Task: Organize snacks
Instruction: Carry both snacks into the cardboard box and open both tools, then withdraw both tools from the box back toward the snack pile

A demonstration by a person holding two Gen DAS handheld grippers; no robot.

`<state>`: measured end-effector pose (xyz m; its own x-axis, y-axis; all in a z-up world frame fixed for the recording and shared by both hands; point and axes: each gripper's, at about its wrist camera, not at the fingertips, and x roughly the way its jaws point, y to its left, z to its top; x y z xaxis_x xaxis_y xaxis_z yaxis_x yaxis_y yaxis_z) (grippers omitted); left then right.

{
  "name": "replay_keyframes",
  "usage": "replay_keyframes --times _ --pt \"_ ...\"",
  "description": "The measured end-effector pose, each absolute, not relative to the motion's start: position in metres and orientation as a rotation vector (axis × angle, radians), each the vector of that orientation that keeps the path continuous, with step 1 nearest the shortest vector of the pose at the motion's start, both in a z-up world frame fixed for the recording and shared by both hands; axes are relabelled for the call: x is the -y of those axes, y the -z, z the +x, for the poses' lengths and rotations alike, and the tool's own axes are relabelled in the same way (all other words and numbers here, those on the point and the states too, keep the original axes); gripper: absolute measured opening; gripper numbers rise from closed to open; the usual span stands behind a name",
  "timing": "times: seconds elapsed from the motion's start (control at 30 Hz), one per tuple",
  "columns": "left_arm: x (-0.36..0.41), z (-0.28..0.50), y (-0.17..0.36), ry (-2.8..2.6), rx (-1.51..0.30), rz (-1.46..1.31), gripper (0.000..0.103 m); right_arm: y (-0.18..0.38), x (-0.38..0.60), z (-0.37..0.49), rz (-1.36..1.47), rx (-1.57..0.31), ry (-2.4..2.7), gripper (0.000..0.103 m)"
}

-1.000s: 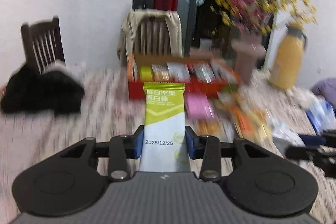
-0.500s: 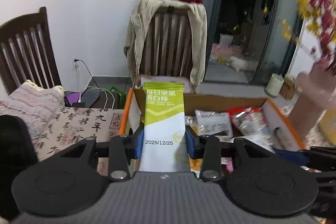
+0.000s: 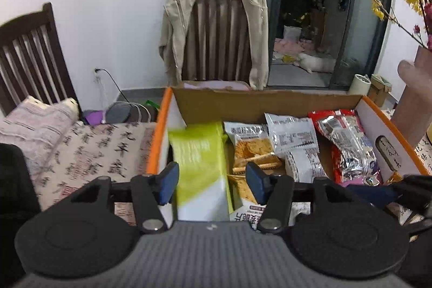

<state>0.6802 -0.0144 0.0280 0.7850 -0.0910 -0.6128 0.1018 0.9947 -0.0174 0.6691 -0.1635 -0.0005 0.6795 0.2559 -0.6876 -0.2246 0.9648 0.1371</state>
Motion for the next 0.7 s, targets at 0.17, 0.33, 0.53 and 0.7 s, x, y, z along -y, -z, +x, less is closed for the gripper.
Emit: replay_keyframes --times 0.17,0.33,0.53,0.7 --pt "0.012 0.649 -0.063 0.122 -0.621 0.026 0.061 -0.034 0.179 0.645 0.040 -0.725 -0.255 0.069" --pt "0.008 0.590 -0.101 0.137 -0.575 0.044 0.070 -0.066 0.202 0.601 0.040 -0.674 -0.246 0.072" --pt "0.008 0.488 -0.115 0.159 -0.516 0.059 0.071 -0.093 0.237 0.516 0.047 -0.589 -0.244 0.080" --pt "0.009 0.384 -0.106 0.189 -0.466 0.032 0.077 -0.099 0.259 0.430 0.031 -0.522 -0.243 0.081"
